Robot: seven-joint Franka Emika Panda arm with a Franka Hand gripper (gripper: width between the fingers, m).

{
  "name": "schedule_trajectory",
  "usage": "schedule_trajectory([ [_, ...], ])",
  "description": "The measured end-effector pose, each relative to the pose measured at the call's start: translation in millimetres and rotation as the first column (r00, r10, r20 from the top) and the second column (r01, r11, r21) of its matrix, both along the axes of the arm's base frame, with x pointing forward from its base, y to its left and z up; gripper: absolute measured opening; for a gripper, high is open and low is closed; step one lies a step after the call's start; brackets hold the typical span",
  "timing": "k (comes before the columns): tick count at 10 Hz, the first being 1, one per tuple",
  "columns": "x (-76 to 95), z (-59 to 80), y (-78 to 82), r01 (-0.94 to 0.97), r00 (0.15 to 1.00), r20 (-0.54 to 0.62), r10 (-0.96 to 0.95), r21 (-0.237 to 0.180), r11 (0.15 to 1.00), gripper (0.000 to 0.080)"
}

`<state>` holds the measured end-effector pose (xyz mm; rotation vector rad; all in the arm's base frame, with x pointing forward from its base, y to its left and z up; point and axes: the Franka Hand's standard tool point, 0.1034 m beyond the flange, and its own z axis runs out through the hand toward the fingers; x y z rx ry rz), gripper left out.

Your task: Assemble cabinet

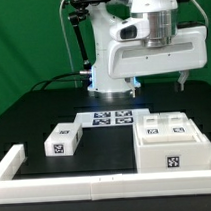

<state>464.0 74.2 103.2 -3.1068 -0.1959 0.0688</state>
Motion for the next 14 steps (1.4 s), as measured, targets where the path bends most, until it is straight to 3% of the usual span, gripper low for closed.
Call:
schedule_trajectory([
  [2,-2.8,-1.1,-1.2,0.020,1.000,-0.004,-0.020,-0.002,1.000,0.0797],
  [3,-15.1,-7.8,0.4,0.068,0.998,-0.007,-0.068,-0.006,0.998,0.0797],
  [5,-45.8,-29.9,7.2,0.112,0.994,-0.011,-0.112,-0.009,0.994,0.0797],
  [8,-62.2,-62.0,16.6,0.093,0.996,0.009,-0.093,0.009,0.996,0.0797],
  [11,-50.7,-89.5,21.3,0.099,0.995,0.017,-0.099,0.026,0.995,0.0797],
  [14,-31.2,-95.3,17.9,0.078,0.996,0.031,-0.079,0.030,0.996,0.0797],
])
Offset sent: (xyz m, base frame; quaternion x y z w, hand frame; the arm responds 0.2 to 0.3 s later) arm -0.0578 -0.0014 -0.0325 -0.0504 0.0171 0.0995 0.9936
